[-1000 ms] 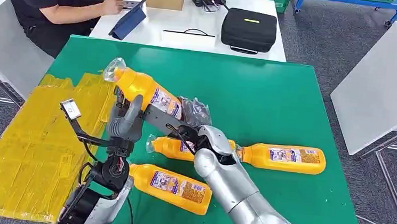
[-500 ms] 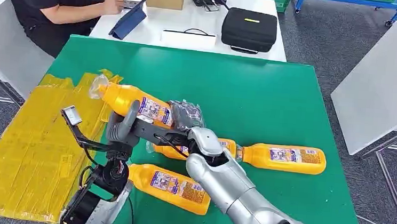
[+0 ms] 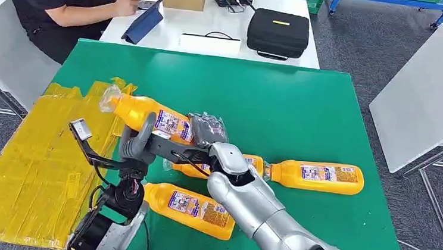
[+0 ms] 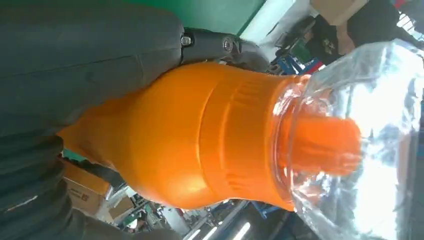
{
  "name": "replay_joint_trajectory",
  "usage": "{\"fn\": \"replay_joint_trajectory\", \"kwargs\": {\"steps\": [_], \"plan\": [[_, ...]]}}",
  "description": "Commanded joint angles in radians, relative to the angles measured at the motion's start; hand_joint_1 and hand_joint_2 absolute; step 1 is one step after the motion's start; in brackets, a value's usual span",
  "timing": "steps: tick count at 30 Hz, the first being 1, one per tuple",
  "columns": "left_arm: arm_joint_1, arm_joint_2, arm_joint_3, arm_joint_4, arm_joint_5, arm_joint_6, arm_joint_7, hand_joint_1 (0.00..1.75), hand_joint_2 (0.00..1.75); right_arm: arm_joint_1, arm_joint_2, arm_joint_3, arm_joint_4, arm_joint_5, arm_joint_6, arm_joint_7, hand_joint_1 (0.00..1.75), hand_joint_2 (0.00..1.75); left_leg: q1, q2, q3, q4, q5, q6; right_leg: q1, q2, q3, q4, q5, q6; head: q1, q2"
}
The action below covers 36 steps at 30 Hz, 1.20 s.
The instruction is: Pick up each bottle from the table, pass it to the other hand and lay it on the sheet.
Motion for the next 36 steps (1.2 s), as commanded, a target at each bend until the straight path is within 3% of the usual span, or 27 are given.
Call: {"fn": "replay_joint_trajectory", "kwargs": {"steps": [1, 18, 19, 20, 21, 26, 34, 36], "plan": [[-0.085, -0.012, -0.028, 0.038, -0.029, 0.001, 0.018, 1.75, 1.75, 0.059, 0.027, 0.244, 0.011, 0.054, 0.05, -0.053, 1.75, 1.75, 0.001, -0.002, 0.003, 0.0, -0.001, -0.003, 0.001, -0.004, 0.003, 0.0, -0.001, -0.003, 0.0, 0.0], [-0.105, -0.017, -0.041, 0.073, -0.032, -0.014, 0.032, 1.75, 1.75, 0.055, 0.018, 0.137, 0.043, 0.091, 0.045, -0.05, 1.75, 1.75, 0.001, -0.005, 0.0, 0.0, 0.0, -0.002, 0.001, -0.006, 0.001, 0.0, -0.001, -0.002, 0.0, 0.0], [-0.106, -0.02, -0.042, 0.074, -0.031, -0.017, 0.034, 1.75, 1.75, 0.053, 0.015, 0.128, 0.048, 0.089, 0.05, -0.05, 0.33, 1.75, 0.001, -0.006, 0.002, 0.001, 0.0, -0.003, 0.001, -0.008, 0.003, 0.001, -0.002, -0.003, 0.0, 0.0], [-0.107, -0.025, -0.038, 0.075, -0.029, -0.022, 0.038, 1.75, 1.75, 0.051, 0.012, 0.111, 0.056, 0.102, 0.046, -0.066, 0.0, 1.75, 0.001, -0.005, 0.0, 0.0, 0.001, -0.002, 0.001, -0.006, 0.001, 0.0, -0.001, -0.002, 0.0, 0.0], [-0.107, -0.027, -0.037, 0.075, -0.028, -0.027, 0.041, 1.75, 1.75, 0.056, 0.006, 0.081, 0.052, 0.072, 0.063, -0.126, 0.0, 0.0, 0.001, -0.006, 0.002, 0.001, 0.0, -0.003, 0.001, -0.008, 0.002, 0.001, -0.002, -0.003, 0.0, 0.0], [-0.098, -0.022, -0.035, 0.054, -0.027, -0.045, 0.043, 1.75, 1.75, 0.062, -0.057, 0.016, 0.018, 0.089, 0.038, -0.199, 0.0, 0.0, 0.001, -0.005, 0.0, 0.001, 0.001, -0.001, 0.001, -0.006, 0.001, 0.0, -0.001, -0.002, 0.0, 0.0], [-0.069, 0.009, -0.043, 0.005, -0.049, -0.059, 0.027, 1.75, 1.75, 0.101, -0.1, -0.076, -0.04, 0.139, -0.004, -0.202, 0.0, 0.0, 0.001, -0.005, 0.0, 0.001, 0.001, -0.002, 0.001, -0.006, 0.0, -0.001, -0.001, -0.002, 0.0, 0.0], [-0.048, 0.031, -0.039, -0.053, -0.114, -0.059, -0.024, 1.75, 1.75, 0.133, -0.127, -0.122, -0.096, 0.168, -0.044, -0.196, 0.0, 0.0, 0.001, -0.004, 0.0, 0.001, 0.0, -0.002, 0.001, -0.005, 0.0, 0.0, -0.001, -0.002, 0.0, 0.0]]}}
